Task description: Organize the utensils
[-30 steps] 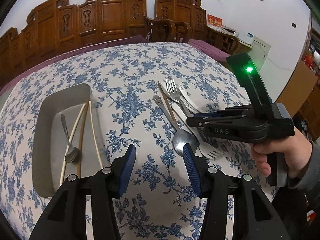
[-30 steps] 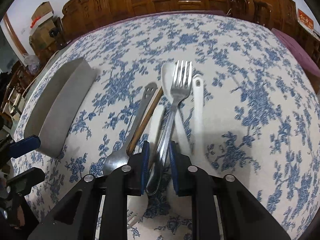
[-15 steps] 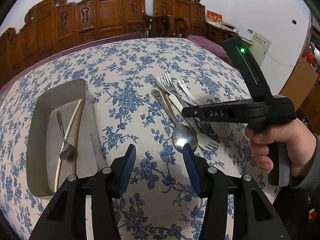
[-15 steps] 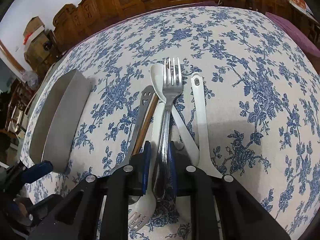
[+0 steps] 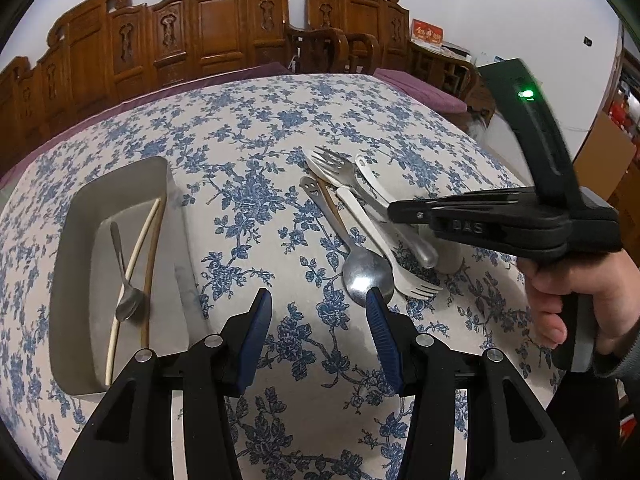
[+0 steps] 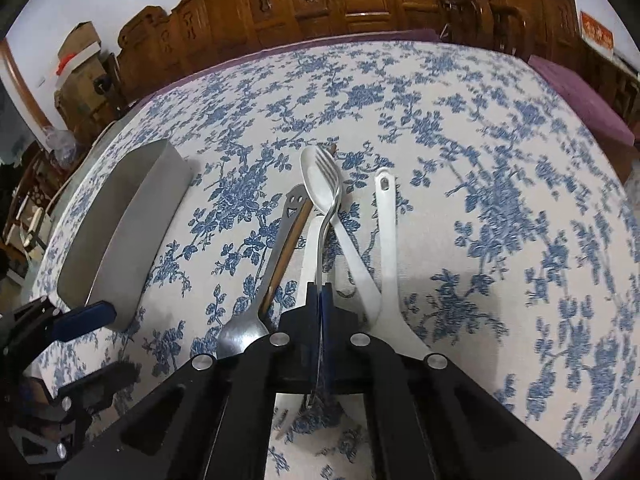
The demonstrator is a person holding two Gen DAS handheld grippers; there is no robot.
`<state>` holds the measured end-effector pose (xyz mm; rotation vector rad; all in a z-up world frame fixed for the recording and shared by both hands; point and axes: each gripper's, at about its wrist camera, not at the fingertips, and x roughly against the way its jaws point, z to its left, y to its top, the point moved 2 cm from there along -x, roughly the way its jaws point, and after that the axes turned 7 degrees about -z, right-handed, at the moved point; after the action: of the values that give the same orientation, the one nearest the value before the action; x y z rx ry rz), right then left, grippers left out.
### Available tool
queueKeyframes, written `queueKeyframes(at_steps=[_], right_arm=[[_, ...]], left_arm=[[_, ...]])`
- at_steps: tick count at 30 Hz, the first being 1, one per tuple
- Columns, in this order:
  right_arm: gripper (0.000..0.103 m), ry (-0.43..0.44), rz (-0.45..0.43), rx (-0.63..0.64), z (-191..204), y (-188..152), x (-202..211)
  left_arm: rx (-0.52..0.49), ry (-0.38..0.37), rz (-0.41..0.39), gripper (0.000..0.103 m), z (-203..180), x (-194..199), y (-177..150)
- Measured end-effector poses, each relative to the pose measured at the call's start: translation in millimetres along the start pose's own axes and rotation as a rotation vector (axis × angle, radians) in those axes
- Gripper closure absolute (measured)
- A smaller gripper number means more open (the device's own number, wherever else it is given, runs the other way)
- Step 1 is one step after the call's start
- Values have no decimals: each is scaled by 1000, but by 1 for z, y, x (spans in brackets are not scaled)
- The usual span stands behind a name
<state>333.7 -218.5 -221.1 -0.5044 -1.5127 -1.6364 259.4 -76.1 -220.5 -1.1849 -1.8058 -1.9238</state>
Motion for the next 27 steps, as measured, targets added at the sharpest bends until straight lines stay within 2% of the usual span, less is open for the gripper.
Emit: queueKeyframes(at_steps=[7,14,27], right_arm=[[101,-33,4,85,0,-5,9],[101,-23,18,106,-6,-10,5],[101,-5,24,112,-11,-10,3]], left_arm=[[23,-40,33,56,-10,-30,6],[53,-67,27,56,-6,-46,18],[5,-67,93,56,-20,-81,14]])
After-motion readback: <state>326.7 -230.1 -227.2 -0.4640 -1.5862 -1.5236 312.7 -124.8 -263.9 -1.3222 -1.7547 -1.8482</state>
